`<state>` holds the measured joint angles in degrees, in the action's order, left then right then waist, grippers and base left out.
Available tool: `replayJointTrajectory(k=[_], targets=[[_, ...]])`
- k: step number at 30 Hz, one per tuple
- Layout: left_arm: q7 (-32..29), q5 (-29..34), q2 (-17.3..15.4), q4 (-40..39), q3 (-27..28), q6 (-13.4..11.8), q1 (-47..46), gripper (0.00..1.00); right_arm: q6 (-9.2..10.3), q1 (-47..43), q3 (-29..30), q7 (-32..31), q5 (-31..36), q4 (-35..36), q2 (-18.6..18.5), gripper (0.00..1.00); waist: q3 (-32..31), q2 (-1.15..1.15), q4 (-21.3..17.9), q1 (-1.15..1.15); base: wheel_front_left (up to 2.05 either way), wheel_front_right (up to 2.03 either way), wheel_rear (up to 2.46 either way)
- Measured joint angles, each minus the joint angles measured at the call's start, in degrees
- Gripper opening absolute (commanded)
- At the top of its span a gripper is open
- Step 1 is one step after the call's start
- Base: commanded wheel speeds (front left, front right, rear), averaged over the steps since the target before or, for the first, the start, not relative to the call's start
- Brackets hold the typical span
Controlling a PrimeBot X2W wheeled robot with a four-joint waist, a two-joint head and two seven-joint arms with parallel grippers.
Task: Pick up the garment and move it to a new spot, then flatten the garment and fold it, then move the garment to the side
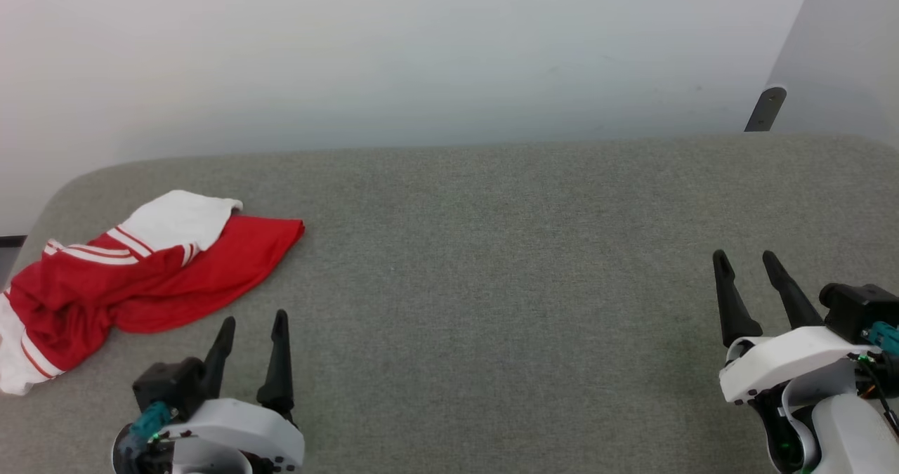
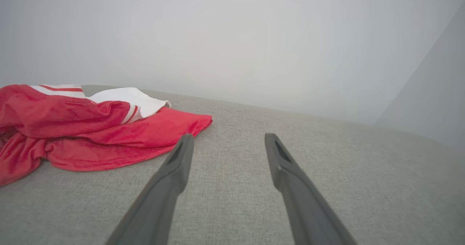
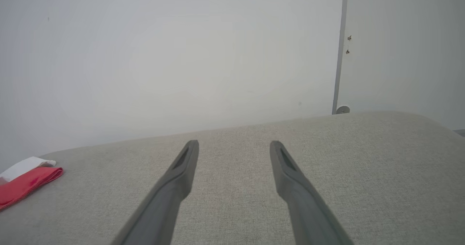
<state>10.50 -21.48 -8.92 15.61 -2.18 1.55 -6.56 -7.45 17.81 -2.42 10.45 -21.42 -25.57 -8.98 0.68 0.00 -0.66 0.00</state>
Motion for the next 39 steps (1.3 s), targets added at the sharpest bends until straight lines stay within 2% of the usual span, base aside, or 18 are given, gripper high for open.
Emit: replayJointTrajectory(k=[39], targets=[[4.4, 16.4, 1.6, 2.6, 2.5, 2.0, 0.4, 1.0, -0.01, 0.0, 2.8, 4.4, 13.5, -0.3, 0.6, 1.0, -0.4, 0.0, 0.3, 0.0, 0.0, 0.0, 0.0]])
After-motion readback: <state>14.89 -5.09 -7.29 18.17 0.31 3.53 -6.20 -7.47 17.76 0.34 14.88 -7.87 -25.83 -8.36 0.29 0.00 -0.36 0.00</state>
